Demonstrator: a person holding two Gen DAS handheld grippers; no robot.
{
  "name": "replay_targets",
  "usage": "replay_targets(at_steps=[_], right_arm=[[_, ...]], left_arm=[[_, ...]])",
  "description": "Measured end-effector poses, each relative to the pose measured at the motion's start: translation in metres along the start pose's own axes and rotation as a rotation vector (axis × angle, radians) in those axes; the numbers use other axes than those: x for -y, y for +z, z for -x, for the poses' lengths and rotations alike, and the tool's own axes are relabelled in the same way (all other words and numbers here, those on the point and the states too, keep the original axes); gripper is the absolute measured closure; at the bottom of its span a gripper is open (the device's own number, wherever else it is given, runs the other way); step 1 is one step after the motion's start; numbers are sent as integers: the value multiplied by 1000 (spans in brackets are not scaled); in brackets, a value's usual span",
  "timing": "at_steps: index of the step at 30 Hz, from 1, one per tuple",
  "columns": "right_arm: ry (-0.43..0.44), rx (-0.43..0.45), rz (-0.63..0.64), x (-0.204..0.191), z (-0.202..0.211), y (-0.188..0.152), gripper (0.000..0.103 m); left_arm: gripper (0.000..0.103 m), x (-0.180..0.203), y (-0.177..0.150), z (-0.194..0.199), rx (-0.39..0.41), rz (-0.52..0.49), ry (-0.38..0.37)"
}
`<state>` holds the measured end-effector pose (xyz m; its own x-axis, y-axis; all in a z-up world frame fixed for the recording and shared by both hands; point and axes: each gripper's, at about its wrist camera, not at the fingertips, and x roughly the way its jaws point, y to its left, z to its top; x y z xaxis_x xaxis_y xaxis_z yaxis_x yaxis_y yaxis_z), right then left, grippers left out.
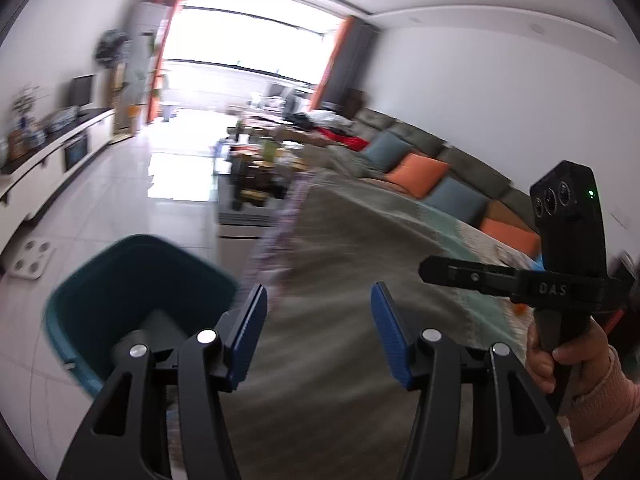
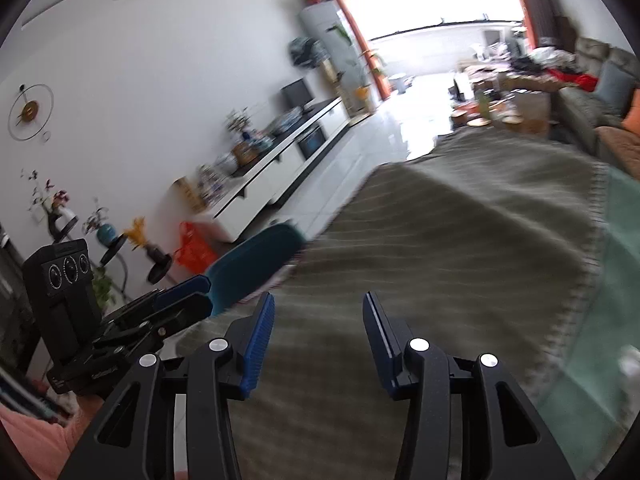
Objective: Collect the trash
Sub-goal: 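Move both grippers back over the trash on the bed, then grasp the clear plastic bag with the left gripper while the right gripper grasps a white tissue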
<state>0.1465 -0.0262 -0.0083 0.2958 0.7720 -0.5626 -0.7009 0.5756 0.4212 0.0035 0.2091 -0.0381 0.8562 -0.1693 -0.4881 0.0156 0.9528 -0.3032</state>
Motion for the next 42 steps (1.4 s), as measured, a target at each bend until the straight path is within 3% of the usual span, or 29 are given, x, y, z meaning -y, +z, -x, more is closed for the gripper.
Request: replay_targets(at_steps=[23,35,42], right_arm=[[-365,237,-262,122,177,-82,54],[-460,357,-386,170,248,-107,52],[-469,362,-414,186,257,-114,51]], left_arm=[[48,199,-36,-83,-214,-293,-465],[44,278,-54,-128,-347,-367,-567],[40,314,-54,-147,-367,-435,-555]])
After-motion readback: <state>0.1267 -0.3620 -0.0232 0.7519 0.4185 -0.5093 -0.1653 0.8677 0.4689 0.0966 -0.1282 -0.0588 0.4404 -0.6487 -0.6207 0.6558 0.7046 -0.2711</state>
